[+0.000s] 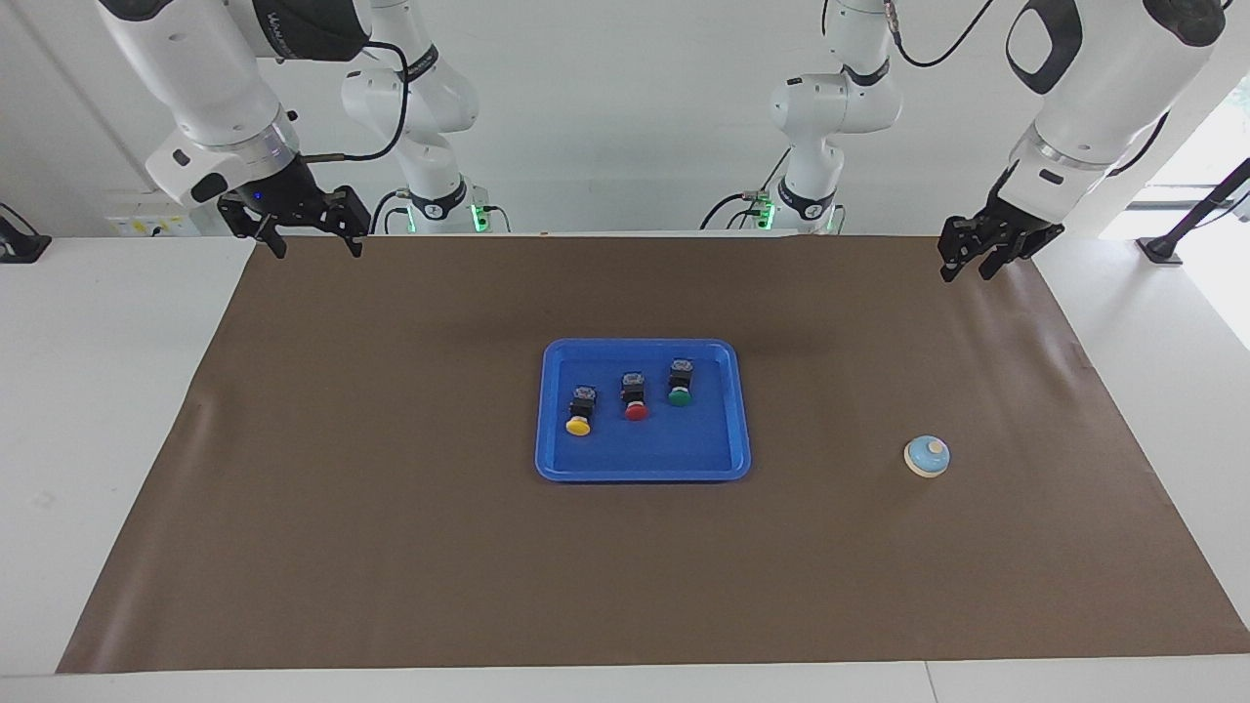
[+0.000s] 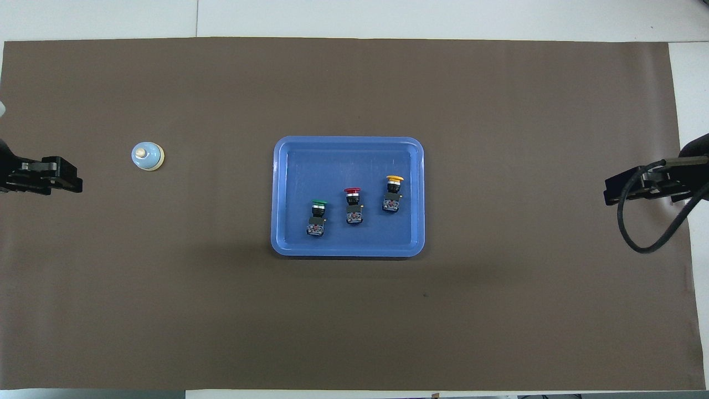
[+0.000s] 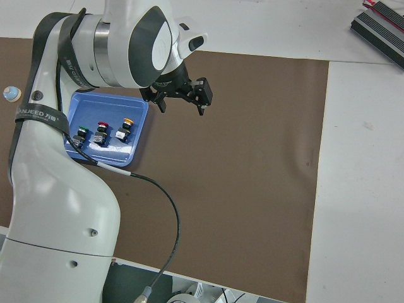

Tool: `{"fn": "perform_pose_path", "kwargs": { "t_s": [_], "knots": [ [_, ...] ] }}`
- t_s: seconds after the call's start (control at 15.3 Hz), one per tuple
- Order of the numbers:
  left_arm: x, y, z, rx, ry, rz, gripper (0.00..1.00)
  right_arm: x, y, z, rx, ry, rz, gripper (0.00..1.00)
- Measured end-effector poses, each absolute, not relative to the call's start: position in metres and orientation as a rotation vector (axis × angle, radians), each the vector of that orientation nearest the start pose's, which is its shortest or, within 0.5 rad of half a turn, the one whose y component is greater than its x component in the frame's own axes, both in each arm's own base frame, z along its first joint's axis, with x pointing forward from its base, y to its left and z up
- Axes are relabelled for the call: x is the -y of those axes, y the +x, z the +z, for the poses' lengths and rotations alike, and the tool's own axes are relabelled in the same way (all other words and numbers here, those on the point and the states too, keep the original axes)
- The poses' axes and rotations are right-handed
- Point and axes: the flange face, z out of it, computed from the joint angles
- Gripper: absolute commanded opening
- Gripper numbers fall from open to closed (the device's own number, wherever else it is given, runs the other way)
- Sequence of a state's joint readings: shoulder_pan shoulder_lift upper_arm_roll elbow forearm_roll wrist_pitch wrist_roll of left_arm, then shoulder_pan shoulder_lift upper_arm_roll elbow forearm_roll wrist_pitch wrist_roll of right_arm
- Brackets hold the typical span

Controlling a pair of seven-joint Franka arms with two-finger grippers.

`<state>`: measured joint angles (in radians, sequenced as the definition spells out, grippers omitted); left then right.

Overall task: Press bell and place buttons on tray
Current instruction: 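Move the left gripper over the silver bell and press down on it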

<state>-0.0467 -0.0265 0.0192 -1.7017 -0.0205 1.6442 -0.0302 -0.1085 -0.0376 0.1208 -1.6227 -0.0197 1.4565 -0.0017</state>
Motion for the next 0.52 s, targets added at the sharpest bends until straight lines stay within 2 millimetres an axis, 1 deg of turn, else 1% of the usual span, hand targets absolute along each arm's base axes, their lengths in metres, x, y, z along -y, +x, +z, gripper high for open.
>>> {"fn": "perform_pose_path", "kwargs": {
  "t_s": [0.13, 0.26, 0.39, 0.52],
  "knots": [
    [0.006, 0.571, 0.556, 0.043, -3.161, 0.009, 0.00, -0.005, 0.529, 0.611, 0.020, -3.160, 0.204, 1.00],
    [-0.006, 0.598, 0.516, 0.076, -3.158, -0.012, 0.00, -0.006, 0.529, 0.611, 0.020, -3.160, 0.204, 1.00],
    [-0.012, 0.622, 0.474, 0.093, -3.155, -0.030, 0.00, -0.006, 0.529, 0.611, 0.020, -3.160, 0.204, 1.00],
    [-0.019, 0.639, 0.439, 0.109, -3.152, -0.046, 0.00, -0.006, 0.529, 0.611, 0.020, -3.160, 0.204, 1.00]
  ]
}}
